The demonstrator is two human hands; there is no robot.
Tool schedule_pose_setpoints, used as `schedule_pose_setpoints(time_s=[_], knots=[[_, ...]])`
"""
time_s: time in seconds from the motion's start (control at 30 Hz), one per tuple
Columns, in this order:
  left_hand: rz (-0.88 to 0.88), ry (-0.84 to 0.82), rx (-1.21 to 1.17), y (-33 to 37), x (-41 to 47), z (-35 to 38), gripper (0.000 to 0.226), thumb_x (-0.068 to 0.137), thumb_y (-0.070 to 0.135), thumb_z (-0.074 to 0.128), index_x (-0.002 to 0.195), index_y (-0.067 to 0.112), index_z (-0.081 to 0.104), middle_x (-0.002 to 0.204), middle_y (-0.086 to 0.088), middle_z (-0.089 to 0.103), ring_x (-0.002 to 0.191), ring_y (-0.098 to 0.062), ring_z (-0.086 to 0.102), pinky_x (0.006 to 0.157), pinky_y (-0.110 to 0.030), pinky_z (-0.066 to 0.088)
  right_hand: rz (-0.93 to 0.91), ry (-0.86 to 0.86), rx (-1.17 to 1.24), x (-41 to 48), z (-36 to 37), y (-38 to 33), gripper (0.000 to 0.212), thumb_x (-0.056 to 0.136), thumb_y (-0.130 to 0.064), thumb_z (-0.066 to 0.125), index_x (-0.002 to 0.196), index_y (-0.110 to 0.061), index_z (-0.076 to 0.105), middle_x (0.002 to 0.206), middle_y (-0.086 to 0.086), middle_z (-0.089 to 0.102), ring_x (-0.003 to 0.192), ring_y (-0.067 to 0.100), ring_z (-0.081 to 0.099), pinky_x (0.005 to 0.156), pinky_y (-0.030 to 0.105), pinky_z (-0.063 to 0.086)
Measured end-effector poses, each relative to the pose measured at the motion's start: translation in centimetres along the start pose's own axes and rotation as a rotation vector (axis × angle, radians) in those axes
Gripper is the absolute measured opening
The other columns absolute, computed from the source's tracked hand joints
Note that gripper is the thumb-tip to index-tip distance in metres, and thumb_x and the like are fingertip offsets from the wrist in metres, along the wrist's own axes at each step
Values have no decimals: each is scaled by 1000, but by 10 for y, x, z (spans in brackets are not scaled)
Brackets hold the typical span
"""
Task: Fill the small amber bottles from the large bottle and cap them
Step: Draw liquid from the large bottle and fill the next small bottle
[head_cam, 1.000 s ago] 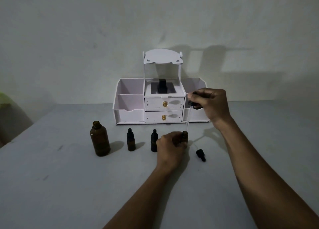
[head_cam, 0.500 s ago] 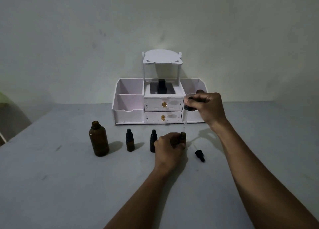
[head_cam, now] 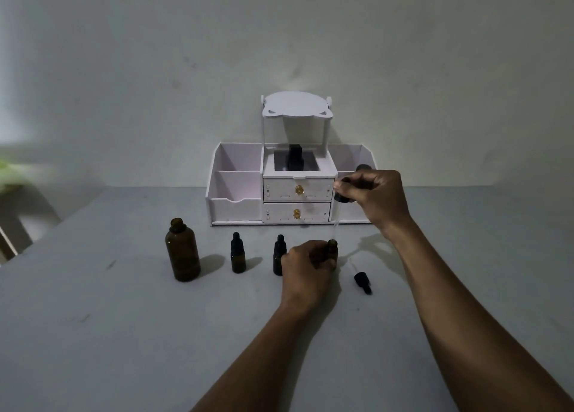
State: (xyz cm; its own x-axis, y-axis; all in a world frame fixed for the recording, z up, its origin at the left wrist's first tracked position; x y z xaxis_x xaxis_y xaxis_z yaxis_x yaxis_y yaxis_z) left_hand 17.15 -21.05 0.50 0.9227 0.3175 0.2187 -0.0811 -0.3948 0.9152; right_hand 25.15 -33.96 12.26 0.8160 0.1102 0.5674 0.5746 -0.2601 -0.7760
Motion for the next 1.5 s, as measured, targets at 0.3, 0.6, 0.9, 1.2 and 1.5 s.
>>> schedule_pose_setpoints(time_s=[0.3, 0.6, 0.9, 1.2, 1.5], knots=[[18, -52, -33, 2, -27, -31, 51, 87, 23, 74, 135, 23, 56, 124, 5, 64, 94, 0, 63, 75, -8, 51, -135, 38, 196, -2, -6, -49, 20, 82, -7, 78, 80, -27, 77, 70, -12, 76, 69, 14, 74, 70, 27, 60], [125, 431, -136, -13, -52, -198, 27, 84, 14, 77, 105, 30, 71, 86, 11, 76, 77, 0, 71, 70, -17, 56, -175, -69, 473, -10, 63, -113, 13, 81, -6, 79, 84, -19, 78, 75, -6, 78, 74, 16, 75, 72, 28, 61], [-13, 264, -26, -77, -10, -258, 59, 74, 18, 85, 128, 26, 63, 111, 8, 70, 95, -4, 70, 76, -17, 56, -91, -149, 555, -14, 148, -128, 9, 80, -5, 80, 88, -8, 78, 74, 2, 78, 72, 20, 76, 75, 31, 62], [-5, 126, -48, -91, -1, -247, 45, 75, 9, 81, 118, 20, 71, 103, 6, 75, 92, -2, 71, 79, -18, 54, -80, -177, 457, -21, 183, -119, 10, 81, -12, 81, 87, -19, 79, 82, 2, 79, 79, 20, 77, 82, 39, 62], [29, 114, -13, -87, -1, -245, 48, 77, 18, 83, 121, 28, 67, 102, 11, 72, 88, 6, 69, 72, -8, 51, -142, -170, 378, -23, 181, -129, 12, 82, -19, 80, 80, -30, 77, 78, -2, 78, 77, 25, 75, 77, 48, 62]])
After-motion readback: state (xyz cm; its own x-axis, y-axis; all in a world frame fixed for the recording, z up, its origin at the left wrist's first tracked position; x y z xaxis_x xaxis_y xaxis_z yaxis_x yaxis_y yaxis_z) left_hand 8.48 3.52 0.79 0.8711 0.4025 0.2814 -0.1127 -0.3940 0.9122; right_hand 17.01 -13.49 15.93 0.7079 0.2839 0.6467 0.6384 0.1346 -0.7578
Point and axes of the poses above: each hand's wrist, its own x-axis towards the middle knuckle, its own z-axis out of the palm, y = z × x, the point moved 6 cm from there along x, towards the middle knuckle
